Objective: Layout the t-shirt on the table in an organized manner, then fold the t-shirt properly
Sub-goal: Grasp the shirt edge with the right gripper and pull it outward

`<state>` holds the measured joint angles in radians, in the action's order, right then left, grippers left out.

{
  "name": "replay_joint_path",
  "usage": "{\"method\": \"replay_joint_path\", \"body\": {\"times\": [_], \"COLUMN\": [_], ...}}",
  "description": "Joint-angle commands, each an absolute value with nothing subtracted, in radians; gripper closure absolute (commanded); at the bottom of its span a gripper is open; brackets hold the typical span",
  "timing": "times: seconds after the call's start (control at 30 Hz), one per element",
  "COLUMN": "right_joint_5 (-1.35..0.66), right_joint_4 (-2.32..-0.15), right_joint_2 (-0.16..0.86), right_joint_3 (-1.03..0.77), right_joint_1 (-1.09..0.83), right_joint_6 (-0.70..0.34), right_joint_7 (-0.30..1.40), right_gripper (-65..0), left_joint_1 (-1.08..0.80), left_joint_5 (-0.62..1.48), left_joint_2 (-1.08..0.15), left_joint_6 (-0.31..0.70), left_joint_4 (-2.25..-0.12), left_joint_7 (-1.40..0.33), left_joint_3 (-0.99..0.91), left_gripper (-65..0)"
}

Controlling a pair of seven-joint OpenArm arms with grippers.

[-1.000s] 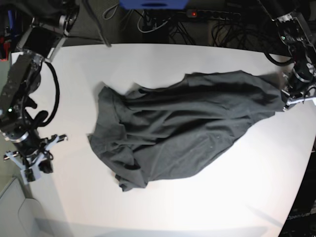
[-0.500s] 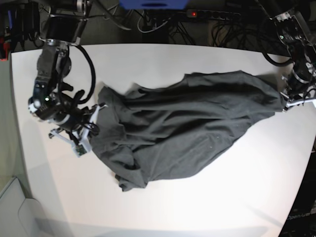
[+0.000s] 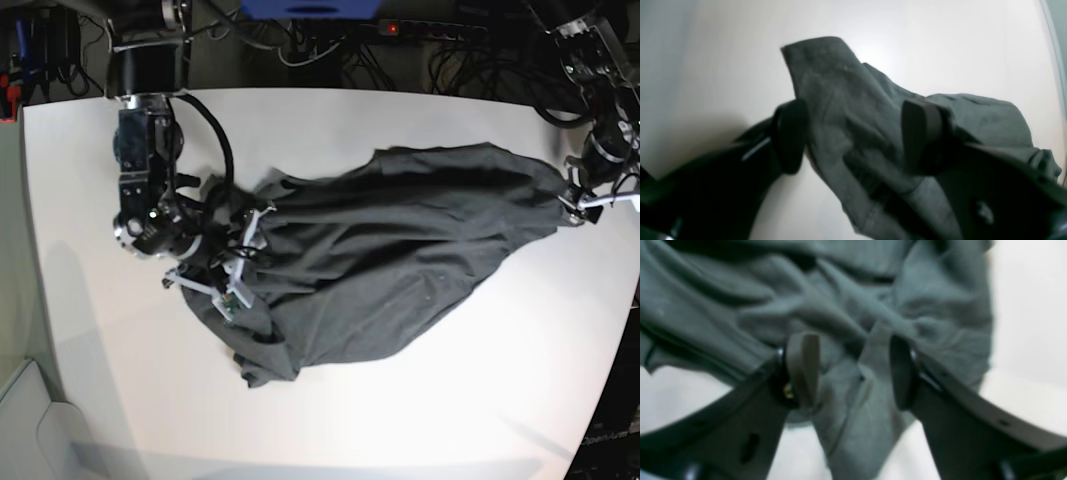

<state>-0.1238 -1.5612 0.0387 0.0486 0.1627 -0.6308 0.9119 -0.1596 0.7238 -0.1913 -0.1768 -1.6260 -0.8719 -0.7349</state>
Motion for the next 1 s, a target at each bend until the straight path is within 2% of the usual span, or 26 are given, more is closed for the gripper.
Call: {"method": "replay_joint_path", "body": {"times": [0.0, 0.4, 0.77, 0.97], "right_joint_5": [-0.134, -0.134, -0.134, -0.133], "right_joint_4": [-1.56, -1.363, -1.354, -1.348], "right_joint_2": [0.039, 0.042, 0.051, 0.059], "right_joint_3": [0.047, 0.044, -0.079, -0.082], "right_joint_1": [0.186, 0.186, 0.196, 0.206], "right_joint_6": [-0.63, -0.628, -0.628, -0.628], "right_joint_7": [0.877, 0.733, 0.708, 0.707], "right_gripper": [-35.5, -35.4, -35.4, -35.4], "left_joint_1": [-0.154, -0.166, -0.179, -0.179], "left_joint_5": [0.734, 0.734, 0.734, 0.734], "left_joint_2": [-0.208, -0.213, -0.211, -0.208], "left_joint_6": [-0.173, -0.173, -0.173, -0.173], "left_joint_4": [-1.647, -1.647, -1.646, -1.646], "left_joint_7": [-0.862, -0.862, -0.857, -0.857], "left_joint_3": [-0.739, -0.739, -0.739, -0.739], "left_gripper": [-43.1, -43.1, -43.1, -43.1]}}
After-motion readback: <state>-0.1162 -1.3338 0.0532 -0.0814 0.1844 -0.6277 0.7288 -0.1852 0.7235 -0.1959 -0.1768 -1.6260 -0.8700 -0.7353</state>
